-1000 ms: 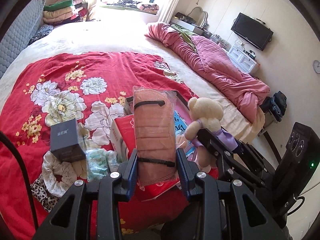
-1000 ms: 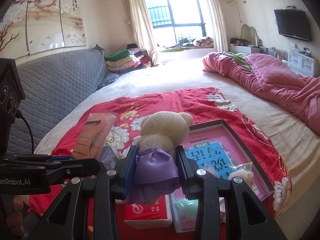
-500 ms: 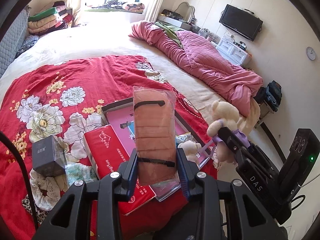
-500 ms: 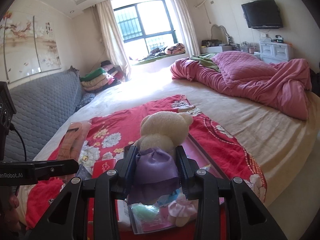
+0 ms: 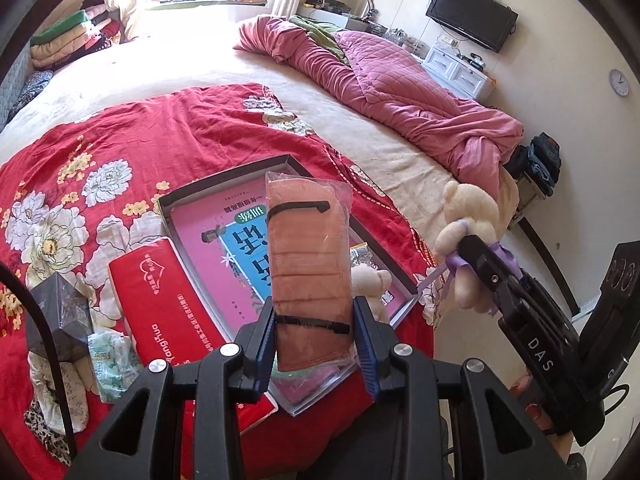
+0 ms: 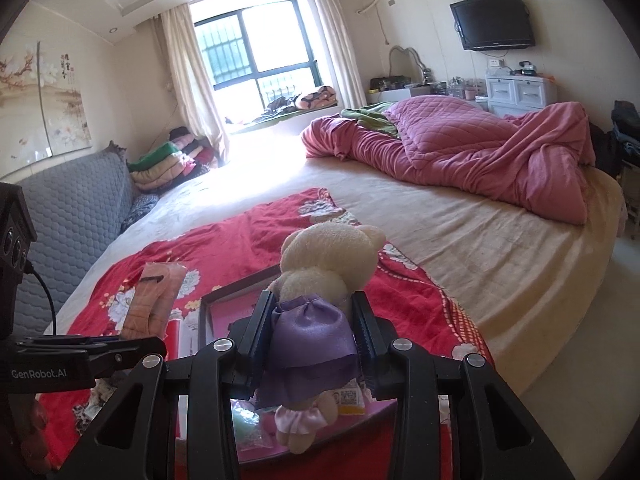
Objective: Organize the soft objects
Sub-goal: 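Carry the pink towel bag with the left tool while the right tool carries the purple-dress bear over the tray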
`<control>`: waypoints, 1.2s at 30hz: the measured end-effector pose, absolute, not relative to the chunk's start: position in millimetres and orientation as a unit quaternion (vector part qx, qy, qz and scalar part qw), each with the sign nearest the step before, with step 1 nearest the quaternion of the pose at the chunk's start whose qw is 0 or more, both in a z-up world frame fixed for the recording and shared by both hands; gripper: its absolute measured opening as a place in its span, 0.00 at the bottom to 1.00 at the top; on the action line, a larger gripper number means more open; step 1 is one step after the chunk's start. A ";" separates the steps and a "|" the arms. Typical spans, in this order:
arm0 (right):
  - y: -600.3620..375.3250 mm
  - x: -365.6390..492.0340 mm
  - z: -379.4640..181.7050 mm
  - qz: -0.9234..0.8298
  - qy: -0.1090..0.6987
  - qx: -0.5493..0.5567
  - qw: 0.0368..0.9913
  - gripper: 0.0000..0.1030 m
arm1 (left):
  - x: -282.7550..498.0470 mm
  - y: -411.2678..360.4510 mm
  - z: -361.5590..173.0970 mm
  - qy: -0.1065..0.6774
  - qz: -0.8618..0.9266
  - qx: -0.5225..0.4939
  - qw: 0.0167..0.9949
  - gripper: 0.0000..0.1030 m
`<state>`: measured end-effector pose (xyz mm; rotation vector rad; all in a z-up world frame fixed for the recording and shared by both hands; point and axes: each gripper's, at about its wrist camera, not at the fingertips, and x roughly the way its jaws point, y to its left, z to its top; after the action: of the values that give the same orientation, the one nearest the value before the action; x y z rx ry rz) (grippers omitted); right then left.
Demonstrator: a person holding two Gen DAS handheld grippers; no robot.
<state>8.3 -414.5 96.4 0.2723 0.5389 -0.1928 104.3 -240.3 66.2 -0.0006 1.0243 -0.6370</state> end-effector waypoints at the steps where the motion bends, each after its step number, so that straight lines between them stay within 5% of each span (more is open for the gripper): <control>1: -416.7 8.1 94.7 -0.100 0.267 0.130 0.950 0.38 | 104.0 -243.3 62.9 0.483 -0.300 0.001 0.822 0.35; 36: -437.4 41.5 13.3 -0.113 0.366 0.088 0.919 0.38 | 111.8 -296.8 -24.1 0.532 -0.314 0.022 0.786 0.35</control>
<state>41.5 -437.4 13.3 0.1815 0.7527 -0.2313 111.8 -296.8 -24.1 0.0476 1.1469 -0.6769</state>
